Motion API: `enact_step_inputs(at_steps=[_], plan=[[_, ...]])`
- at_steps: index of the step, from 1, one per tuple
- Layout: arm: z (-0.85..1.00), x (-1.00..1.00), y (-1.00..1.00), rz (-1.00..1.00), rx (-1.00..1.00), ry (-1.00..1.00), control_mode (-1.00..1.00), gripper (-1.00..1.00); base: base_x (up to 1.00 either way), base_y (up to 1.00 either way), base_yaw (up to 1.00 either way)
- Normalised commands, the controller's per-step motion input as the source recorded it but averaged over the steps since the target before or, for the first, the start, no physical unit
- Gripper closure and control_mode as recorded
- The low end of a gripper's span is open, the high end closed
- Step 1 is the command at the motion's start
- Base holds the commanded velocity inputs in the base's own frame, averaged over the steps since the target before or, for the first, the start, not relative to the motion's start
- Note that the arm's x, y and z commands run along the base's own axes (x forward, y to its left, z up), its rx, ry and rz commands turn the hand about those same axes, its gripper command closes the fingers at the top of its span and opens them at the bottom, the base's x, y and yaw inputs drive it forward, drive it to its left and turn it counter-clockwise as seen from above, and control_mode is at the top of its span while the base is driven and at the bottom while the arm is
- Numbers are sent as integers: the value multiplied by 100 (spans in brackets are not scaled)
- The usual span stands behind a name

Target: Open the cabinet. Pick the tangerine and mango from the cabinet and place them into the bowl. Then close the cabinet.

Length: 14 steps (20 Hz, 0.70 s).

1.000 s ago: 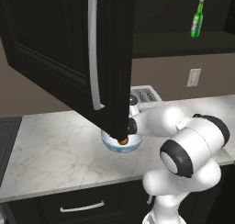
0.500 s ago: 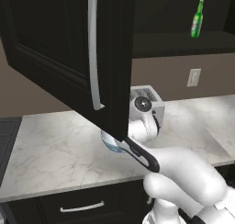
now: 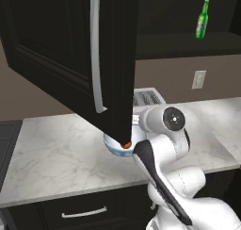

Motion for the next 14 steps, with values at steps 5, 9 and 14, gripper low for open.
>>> enact_step_inputs(at_steps=[5,9,14], plan=[[100,-100,-4,4,0,-35,-100,-100,0,0,0],[100,-100,0,10,0,-35,-100,-100,0,0,0],[44,-100,-3,15,0,-40,-100,-100,0,0,0]])
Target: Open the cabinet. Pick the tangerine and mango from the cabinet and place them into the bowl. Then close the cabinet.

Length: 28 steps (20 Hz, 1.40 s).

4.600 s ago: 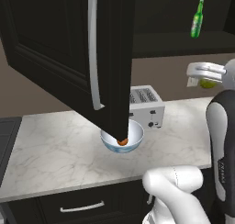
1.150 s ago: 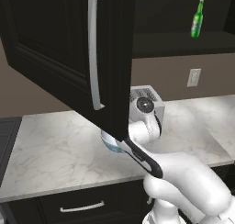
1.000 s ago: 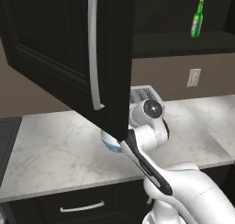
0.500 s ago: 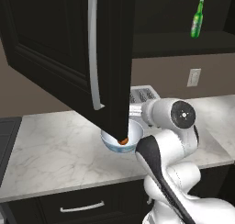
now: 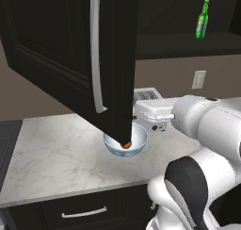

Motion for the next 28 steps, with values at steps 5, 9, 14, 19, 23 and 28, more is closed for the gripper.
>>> enact_step_inputs(at_steps=[5,9,14,19,23,28], plan=[[44,-100,-2,15,0,-31,-100,-100,0,0,0],[29,-100,-1,8,0,-13,-100,-100,0,0,0],[5,-85,6,3,0,-17,-100,-100,0,0,0],[0,-13,55,0,0,-17,-100,-100,0,0,0],[0,28,81,-3,0,-14,-100,-100,0,0,0],[-2,63,75,-11,0,-10,-100,-100,0,0,0]])
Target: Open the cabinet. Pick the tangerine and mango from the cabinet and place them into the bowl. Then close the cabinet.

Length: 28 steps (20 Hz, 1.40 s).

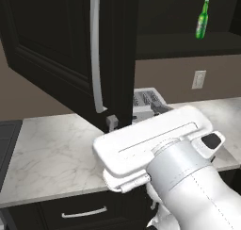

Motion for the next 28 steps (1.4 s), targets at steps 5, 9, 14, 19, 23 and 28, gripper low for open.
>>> enact_step_inputs(at_steps=[5,9,14,19,23,28], plan=[[-13,48,65,-29,0,-9,-100,-100,0,0,0],[-8,22,12,-49,-2,-7,-100,-100,0,0,0],[-18,54,-48,-47,0,-1,-100,-100,0,0,0],[-27,94,-97,-28,4,0,-100,-100,0,0,0],[-20,100,-86,-14,7,0,-100,-100,0,0,0],[0,100,-67,-5,16,0,-100,-100,0,0,0]])
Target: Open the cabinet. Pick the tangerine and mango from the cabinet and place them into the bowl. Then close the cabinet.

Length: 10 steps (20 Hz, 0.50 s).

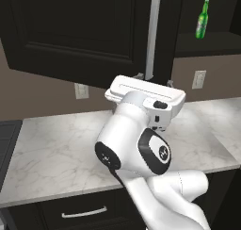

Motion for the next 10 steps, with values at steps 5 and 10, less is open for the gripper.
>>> enact_step_inputs(at_steps=[5,10], plan=[[-9,100,-40,0,11,9,-100,-100,0,0,0],[-16,100,-31,0,6,14,-100,-100,0,0,0]])
